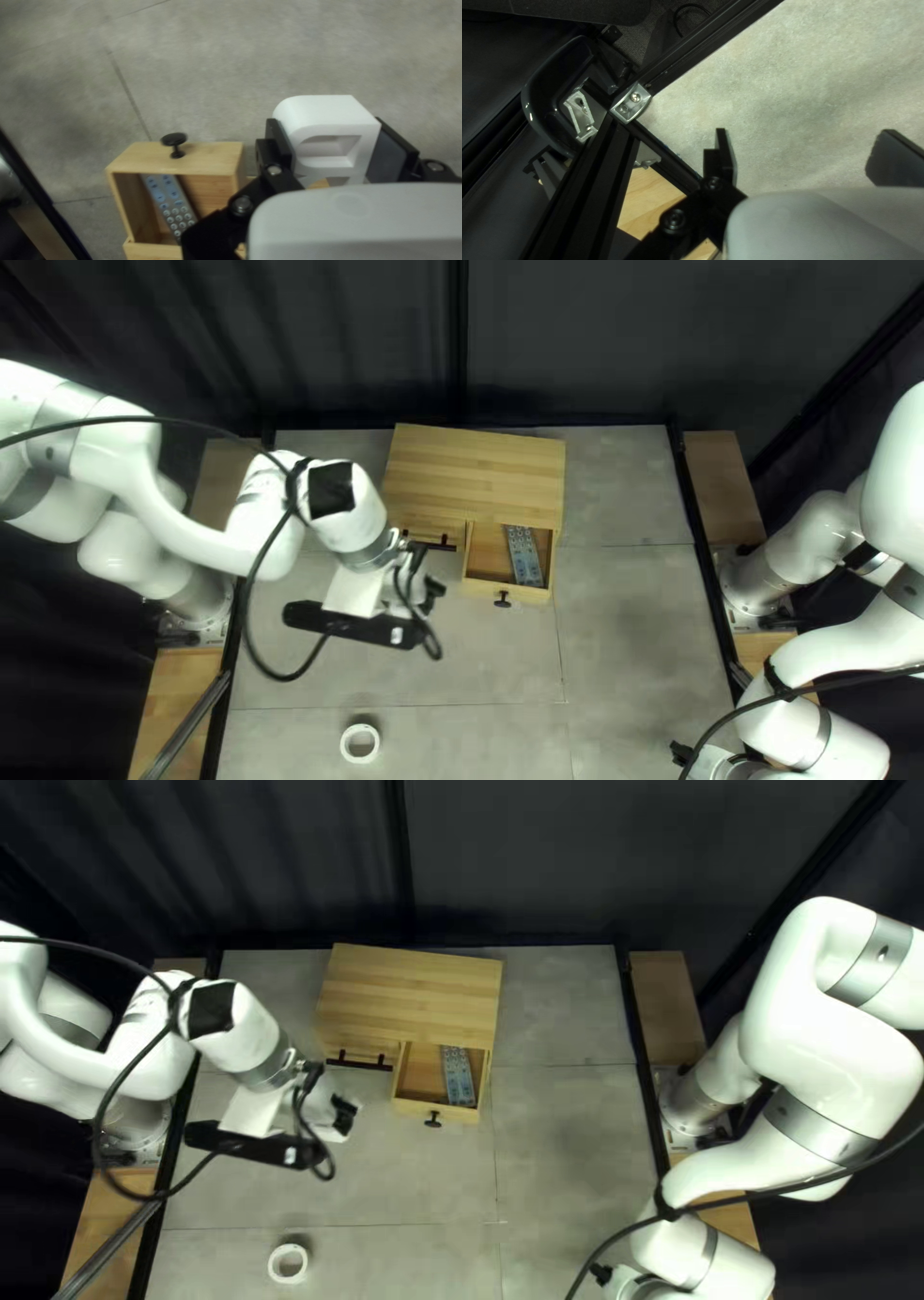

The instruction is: Open drawers and place objects into drawer and close

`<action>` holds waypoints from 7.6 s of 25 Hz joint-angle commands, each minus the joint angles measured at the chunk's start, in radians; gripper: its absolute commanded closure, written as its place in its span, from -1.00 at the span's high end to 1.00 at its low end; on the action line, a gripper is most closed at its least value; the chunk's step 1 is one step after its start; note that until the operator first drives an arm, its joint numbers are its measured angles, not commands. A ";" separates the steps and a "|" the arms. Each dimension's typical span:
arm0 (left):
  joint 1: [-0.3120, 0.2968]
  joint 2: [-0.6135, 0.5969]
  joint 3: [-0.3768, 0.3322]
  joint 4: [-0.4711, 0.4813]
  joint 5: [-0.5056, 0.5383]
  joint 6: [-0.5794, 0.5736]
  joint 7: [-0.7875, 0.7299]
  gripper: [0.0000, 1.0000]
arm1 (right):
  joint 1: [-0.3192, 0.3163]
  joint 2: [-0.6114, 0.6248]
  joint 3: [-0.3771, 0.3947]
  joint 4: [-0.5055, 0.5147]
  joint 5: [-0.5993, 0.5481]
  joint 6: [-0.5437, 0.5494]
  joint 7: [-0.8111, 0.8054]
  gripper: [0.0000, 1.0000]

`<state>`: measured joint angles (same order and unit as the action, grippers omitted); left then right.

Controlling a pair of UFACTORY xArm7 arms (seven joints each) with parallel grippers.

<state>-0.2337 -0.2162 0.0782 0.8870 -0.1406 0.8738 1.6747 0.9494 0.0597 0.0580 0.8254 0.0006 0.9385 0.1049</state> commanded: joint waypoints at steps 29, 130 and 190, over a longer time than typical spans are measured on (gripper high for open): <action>0.083 0.296 0.116 0.245 -0.209 0.008 0.290 -1.00 | 0.000 0.000 0.000 0.000 0.000 0.000 0.000 1.00; -0.301 0.269 -0.164 -0.149 0.064 -0.220 -0.489 1.00 | 0.000 0.000 0.000 0.000 0.000 0.000 0.000 1.00; -0.334 0.191 -0.160 -0.179 0.145 -0.181 -0.692 -1.00 | 0.000 0.000 0.000 0.000 0.000 0.000 0.000 1.00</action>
<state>-0.5840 0.0353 -0.0940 0.6938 -0.0323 0.6228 1.0024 0.9494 0.0597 0.0580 0.8254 0.0006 0.9385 0.1049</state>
